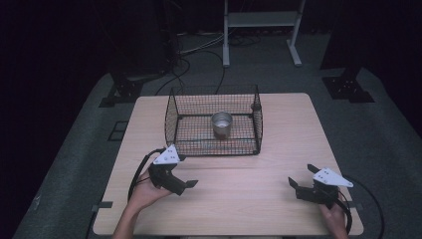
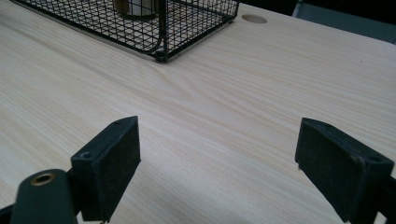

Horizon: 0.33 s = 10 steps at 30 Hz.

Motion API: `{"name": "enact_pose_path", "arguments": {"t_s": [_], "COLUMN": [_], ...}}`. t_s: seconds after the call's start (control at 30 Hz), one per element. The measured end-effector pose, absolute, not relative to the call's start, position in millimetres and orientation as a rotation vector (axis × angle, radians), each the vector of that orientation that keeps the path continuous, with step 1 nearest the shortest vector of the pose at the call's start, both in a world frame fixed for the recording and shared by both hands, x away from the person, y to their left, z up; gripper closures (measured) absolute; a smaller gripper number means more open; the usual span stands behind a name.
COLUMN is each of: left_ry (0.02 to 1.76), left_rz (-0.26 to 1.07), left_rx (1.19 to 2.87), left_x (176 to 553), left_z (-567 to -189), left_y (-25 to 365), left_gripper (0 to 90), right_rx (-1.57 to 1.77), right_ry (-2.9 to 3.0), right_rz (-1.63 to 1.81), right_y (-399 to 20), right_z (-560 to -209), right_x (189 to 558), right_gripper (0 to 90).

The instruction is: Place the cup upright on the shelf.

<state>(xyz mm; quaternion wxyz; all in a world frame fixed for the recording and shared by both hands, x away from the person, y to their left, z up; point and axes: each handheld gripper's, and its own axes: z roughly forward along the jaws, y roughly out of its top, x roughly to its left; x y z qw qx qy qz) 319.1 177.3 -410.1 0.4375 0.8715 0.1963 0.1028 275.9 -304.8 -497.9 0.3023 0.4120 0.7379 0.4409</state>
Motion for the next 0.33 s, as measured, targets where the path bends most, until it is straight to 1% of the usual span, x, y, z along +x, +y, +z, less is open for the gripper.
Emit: {"name": "enact_pose_path", "arguments": {"t_s": [0.2, 0.33], "left_ry": [0.496, 0.511], "left_rz": [0.273, 0.282], "left_rx": [2.163, 2.098], "left_x": [308.2, 297.8], "left_z": [-412.4, -419.5], "left_y": [181.8, 187.1], "left_gripper": [2.5, 2.5], "right_rx": [1.090, 1.093], "right_ry": [1.957, 1.956], "right_rz": [1.167, 1.171], "right_y": [-304.6, -305.0], "right_z": [-497.8, -497.8], "right_x": [275.7, 275.5], "right_gripper": [13.4, 13.4]}}
